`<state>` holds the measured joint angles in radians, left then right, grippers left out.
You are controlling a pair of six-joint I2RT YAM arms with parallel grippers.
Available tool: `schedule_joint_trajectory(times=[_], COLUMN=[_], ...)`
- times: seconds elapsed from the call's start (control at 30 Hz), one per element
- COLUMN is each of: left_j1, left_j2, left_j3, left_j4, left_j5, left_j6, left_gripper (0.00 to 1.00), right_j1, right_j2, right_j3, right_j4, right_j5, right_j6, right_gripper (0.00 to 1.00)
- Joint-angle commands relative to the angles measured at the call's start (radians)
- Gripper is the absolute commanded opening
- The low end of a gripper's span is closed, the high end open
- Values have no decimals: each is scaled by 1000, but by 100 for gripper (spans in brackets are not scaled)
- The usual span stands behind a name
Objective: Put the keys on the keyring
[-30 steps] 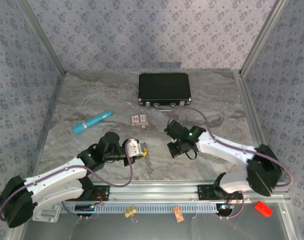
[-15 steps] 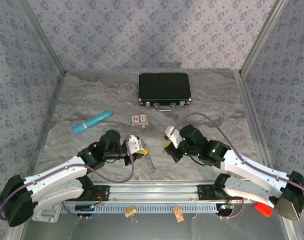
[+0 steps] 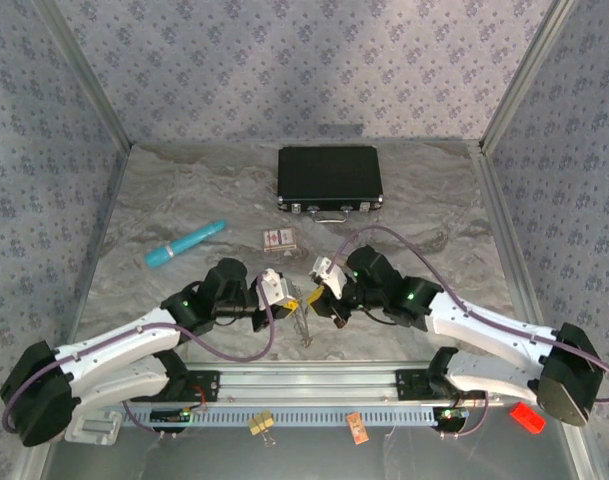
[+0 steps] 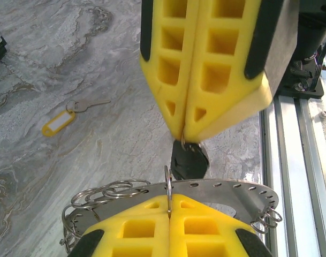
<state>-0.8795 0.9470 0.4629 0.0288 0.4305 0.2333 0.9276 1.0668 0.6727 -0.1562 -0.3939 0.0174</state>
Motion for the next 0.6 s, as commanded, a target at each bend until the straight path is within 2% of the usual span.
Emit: schedule_joint_trajectory(times=[0.0,0.57], left_j1=[-6,-7], left_j2=[5,4], left_j3=[33,39], left_j4=[19,20], left_j5=[28,47], left_j6=[-16,-24], left_gripper=[0,0], right_j1=[14,31], right_j2=[16,16], right_j3=[30,27], right_j4=[49,83], right_j5=[-27,53], right_j6=[-1,1], right_gripper=[0,0])
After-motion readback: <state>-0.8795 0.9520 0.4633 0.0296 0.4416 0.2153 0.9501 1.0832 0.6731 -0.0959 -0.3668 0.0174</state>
